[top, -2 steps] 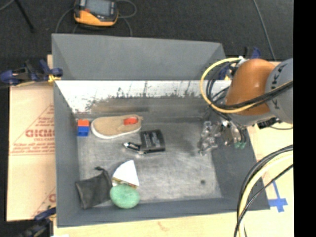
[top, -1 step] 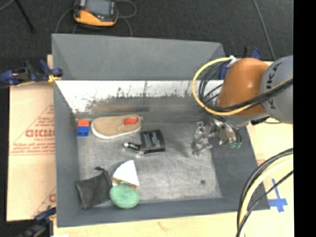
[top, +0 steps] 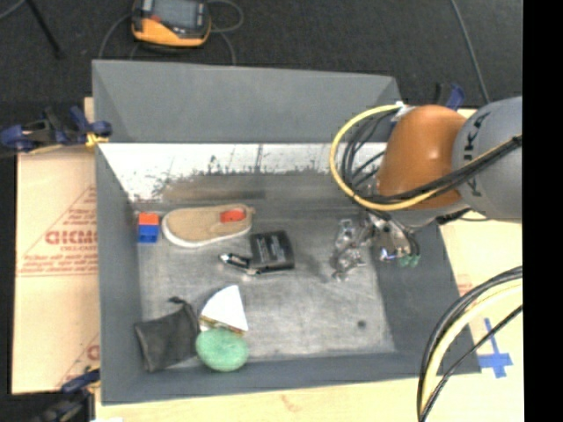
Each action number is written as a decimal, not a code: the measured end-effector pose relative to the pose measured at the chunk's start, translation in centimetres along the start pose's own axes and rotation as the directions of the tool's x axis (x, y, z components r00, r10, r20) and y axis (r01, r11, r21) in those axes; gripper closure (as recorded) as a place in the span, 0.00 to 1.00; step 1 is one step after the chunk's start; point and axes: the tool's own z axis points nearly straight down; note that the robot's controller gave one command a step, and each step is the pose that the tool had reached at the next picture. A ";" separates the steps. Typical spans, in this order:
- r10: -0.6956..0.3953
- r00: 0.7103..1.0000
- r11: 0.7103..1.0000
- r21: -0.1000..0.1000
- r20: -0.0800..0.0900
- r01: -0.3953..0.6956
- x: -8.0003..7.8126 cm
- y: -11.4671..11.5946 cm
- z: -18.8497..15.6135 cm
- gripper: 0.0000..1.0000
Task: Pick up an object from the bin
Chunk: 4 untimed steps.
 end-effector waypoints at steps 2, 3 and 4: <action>-0.026 1.000 1.000 0.005 0.007 0.026 -0.8 -1.2 -3.0 1.00; -0.004 1.000 1.000 0.001 0.001 0.004 -2.6 -0.9 -1.9 1.00; -0.007 1.000 1.000 0.003 0.003 0.007 -2.7 -0.6 -2.5 1.00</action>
Offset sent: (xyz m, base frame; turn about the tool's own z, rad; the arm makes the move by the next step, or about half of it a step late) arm -0.0116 0.0000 0.0103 -0.0491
